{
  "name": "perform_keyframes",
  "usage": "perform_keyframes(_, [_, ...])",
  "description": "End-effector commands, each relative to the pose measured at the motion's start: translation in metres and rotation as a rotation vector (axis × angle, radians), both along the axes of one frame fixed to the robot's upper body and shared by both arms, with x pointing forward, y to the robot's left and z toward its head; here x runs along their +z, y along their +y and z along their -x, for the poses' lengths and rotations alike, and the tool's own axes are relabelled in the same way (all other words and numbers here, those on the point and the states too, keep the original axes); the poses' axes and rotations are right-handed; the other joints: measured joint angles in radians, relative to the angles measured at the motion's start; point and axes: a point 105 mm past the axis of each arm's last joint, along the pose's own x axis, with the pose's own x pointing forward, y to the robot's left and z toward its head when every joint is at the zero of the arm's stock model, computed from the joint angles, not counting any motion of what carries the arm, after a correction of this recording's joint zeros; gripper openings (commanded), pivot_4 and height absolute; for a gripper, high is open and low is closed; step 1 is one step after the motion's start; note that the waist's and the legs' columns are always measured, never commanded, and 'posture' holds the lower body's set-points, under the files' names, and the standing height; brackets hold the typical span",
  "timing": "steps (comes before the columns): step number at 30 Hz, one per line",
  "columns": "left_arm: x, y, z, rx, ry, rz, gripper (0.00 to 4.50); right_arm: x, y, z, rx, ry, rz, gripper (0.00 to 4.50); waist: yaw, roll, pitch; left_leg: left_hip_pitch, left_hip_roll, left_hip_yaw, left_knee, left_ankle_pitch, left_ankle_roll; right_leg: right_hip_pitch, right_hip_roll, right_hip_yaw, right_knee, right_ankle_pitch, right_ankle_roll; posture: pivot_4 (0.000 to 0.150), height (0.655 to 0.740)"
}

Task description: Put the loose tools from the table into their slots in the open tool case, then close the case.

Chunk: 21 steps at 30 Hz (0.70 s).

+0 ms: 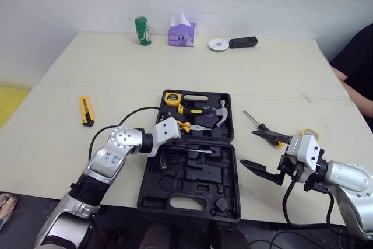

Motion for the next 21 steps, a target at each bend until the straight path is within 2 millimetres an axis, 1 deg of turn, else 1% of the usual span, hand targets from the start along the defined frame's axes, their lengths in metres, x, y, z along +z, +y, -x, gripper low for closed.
perform_keyframes(1, [-0.045, 0.018, 0.004, 0.073, 0.125, -0.117, 0.04, 0.009, 0.005, 0.001, 0.014, -0.044, -0.007, 4.5, 0.0, 0.001, 0.0, 0.0, 0.0, 0.0, 0.0, 0.0, 0.0, 0.0, 0.0, 0.0, 0.0, 0.0, 0.0, 0.15, 0.74])
perform_keyframes(2, [-0.04, 0.017, 0.003, 0.059, 0.101, -0.103, 0.04, 0.009, 0.005, 0.001, 0.014, -0.044, -0.007, 4.5, 0.0, 0.001, 0.0, 0.0, 0.0, 0.0, -0.001, 0.001, 0.001, -0.001, 0.0, 0.0, 0.0, 0.0, -0.001, 0.15, 0.74])
perform_keyframes(4, [-0.02, 0.013, -0.001, 0.044, 0.053, -0.013, 0.04, 0.009, 0.005, 0.0, 0.013, -0.043, -0.008, 4.5, 0.0, 0.001, 0.001, 0.0, 0.0, 0.0, -0.001, 0.002, 0.003, -0.001, 0.0, 0.0, 0.0, 0.0, -0.001, 0.15, 0.74])
perform_keyframes(6, [0.0, 0.012, 0.001, 0.021, 0.058, 0.093, 0.04, 0.01, 0.003, -0.001, 0.009, -0.044, -0.007, 4.5, -0.001, -0.002, 0.004, -0.001, 0.0, 0.0, -0.001, 0.002, 0.003, -0.002, 0.0, 0.0, 0.0, 0.0, -0.001, 0.15, 0.74])
perform_keyframes(7, [0.012, 0.015, 0.001, 0.011, 0.045, 0.139, 0.04, 0.01, 0.0, -0.001, 0.005, -0.043, 0.003, 4.5, -0.002, -0.002, 0.006, -0.002, 0.0, 0.0, -0.001, 0.003, 0.003, -0.003, 0.0, 0.0, 0.0, 0.0, -0.001, 0.15, 0.74])
perform_keyframes(9, [0.027, 0.02, 0.002, -0.014, 0.02, 0.179, 0.04, 0.01, -0.004, -0.001, 0.001, -0.041, 0.025, 4.5, -0.004, -0.004, 0.012, -0.003, 0.0, 0.0, -0.001, 0.004, 0.003, -0.004, 0.0, 0.0, 0.0, 0.0, -0.001, 0.15, 0.74])
perform_keyframes(10, [0.037, 0.023, 0.005, -0.042, 0.004, 0.205, 0.04, 0.011, -0.007, -0.002, -0.003, -0.046, 0.04, 4.5, -0.004, -0.006, 0.016, -0.004, 0.0, 0.0, -0.001, 0.005, 0.002, -0.005, 0.0, 0.0, 0.0, 0.0, -0.001, 0.15, 0.74])
perform_keyframes(11, [0.057, 0.028, 0.009, -0.066, 0.006, 0.296, 0.04, 0.014, -0.012, -0.003, -0.018, -0.056, 0.049, 4.5, -0.004, -0.007, 0.018, -0.005, 0.0, 0.0, -0.001, 0.005, 0.001, -0.006, 0.0, 0.0, 0.0, 0.0, -0.001, 0.15, 0.74])
perform_keyframes(12, [0.072, 0.035, 0.01, -0.065, 0.018, 0.362, 0.04, 0.017, -0.017, -0.004, -0.029, -0.065, 0.057, 4.5, -0.003, -0.008, 0.022, -0.006, 0.0, 0.0, -0.001, 0.006, 0.001, -0.008, 0.0, -0.001, 0.001, -0.001, -0.001, 0.15, 0.74])
perform_keyframes(13, [0.083, 0.044, 0.011, -0.052, 0.025, 0.398, 0.04, 0.019, -0.022, -0.004, -0.042, -0.075, 0.063, 4.5, -0.003, -0.009, 0.023, -0.009, 0.0, 0.0, -0.001, 0.006, 0.001, -0.01, 0.0, -0.001, 0.001, -0.001, -0.001, 0.15, 0.74])
perform_keyframes(14, [0.088, 0.053, 0.01, -0.033, 0.022, 0.401, 0.04, 0.021, -0.026, -0.004, -0.055, -0.083, 0.068, 4.5, -0.003, -0.01, 0.024, -0.012, 0.0, 0.0, -0.001, 0.007, 0.001, -0.013, 0.0, -0.001, 0.001, -0.001, -0.001, 0.15, 0.74])
perform_keyframes(16, [0.09, 0.075, 0.007, 0.032, 0.004, 0.37, 0.04, 0.024, -0.037, 0.0, -0.084, -0.086, 0.082, 4.5, -0.003, -0.01, 0.024, -0.02, 0.0, 0.0, 0.001, 0.008, 0.001, -0.019, 0.0, -0.002, 0.003, 0.0, -0.001, 0.15, 0.74])
perform_keyframes(17, [0.093, 0.089, 0.004, 0.076, -0.01, 0.363, 0.04, 0.025, -0.045, 0.003, -0.101, -0.086, 0.095, 4.5, -0.002, -0.01, 0.024, -0.019, 0.0, 0.0, 0.0, 0.01, 0.001, -0.019, 0.001, -0.002, 0.003, 0.0, -0.001, 0.15, 0.74])
perform_keyframes(18, [0.094, 0.104, 0.003, 0.128, -0.017, 0.363, 0.33, 0.025, -0.053, 0.006, -0.125, -0.083, 0.111, 4.5, 0.0, -0.01, 0.024, -0.019, 0.0, 0.0, 0.0, 0.01, 0.001, -0.019, 0.002, -0.003, 0.003, 0.0, -0.001, 0.15, 0.74])
perform_keyframes(19, [0.095, 0.124, 0.001, 0.2, -0.036, 0.354, 0.66, 0.026, -0.065, 0.009, -0.16, -0.083, 0.135, 4.5, -0.001, -0.01, 0.024, -0.02, 0.0, 0.0, -0.001, 0.01, 0.001, -0.018, 0.003, -0.003, 0.004, 0.0, -0.001, 0.15, 0.74])
perform_keyframes(20, [0.095, 0.143, -0.001, 0.27, -0.057, 0.341, 0.83, 0.028, -0.077, 0.011, -0.199, -0.091, 0.15, 4.5, -0.001, -0.011, 0.025, -0.02, 0.0, 0.0, -0.001, 0.01, 0.001, -0.018, 0.003, -0.003, 0.003, 0.0, -0.001, 0.15, 0.74])
perform_keyframes(21, [0.095, 0.164, -0.001, 0.347, -0.087, 0.329, 1.23, 0.031, -0.092, 0.013, -0.249, -0.103, 0.155, 4.5, -0.001, -0.011, 0.025, -0.02, 0.0, 0.001, -0.001, 0.009, 0.002, -0.018, 0.003, -0.003, 0.003, 0.0, -0.001, 0.15, 0.74])
